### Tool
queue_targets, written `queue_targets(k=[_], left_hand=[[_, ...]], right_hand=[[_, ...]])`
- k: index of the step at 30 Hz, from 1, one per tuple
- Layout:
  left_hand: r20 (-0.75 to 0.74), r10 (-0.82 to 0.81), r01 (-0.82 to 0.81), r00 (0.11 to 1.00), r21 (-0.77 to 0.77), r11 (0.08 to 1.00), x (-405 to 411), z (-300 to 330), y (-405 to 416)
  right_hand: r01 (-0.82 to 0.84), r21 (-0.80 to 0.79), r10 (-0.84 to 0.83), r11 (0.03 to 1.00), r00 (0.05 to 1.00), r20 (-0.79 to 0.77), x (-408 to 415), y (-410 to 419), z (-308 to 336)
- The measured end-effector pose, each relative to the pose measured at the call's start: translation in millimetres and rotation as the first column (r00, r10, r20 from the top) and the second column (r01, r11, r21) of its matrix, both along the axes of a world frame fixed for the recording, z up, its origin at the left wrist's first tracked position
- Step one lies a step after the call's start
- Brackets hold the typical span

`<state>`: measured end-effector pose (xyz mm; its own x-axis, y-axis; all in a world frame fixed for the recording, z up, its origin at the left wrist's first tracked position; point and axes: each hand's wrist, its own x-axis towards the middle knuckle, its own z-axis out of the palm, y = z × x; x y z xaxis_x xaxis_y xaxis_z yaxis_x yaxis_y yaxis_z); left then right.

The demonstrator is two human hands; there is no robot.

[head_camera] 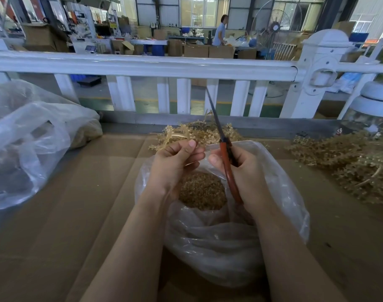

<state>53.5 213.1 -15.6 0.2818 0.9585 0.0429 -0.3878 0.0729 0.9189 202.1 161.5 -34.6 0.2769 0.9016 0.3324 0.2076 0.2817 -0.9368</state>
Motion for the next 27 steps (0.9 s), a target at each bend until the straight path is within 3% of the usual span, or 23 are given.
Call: queue_targets(k=[4,6,9,18,27], left_hand=[[0.016,0.064,-0.064,0.998,0.022,0.998,-1,2,0],[0.027,0.077,-0.078,0.997,0.047,0.996,-2,2,0],[0.036,0.078,-0.081,0.996,0.085,0.993,-5,3,0],[0.021,0.052,-0.055,0.998,0.142,0.988,-8,4,0],[0.051,0.019,-0.024,0.999,0.098,0.995,-11,0,4]], right_hand=[[0.069,-0.032,-0.057,0.997,0.958,0.281,-1,0,-4],[0.124,-0.043,-0.091,0.991,0.890,0.447,-2,-1,-7],[0.192,-0.026,-0.143,0.981,0.810,0.569,-3,-1,-8],[0.295,0.100,-0.276,0.950,0.650,0.708,-3,-1,-5],[0.261,0.068,-0.234,0.963,0.681,0.694,-2,0,-5]])
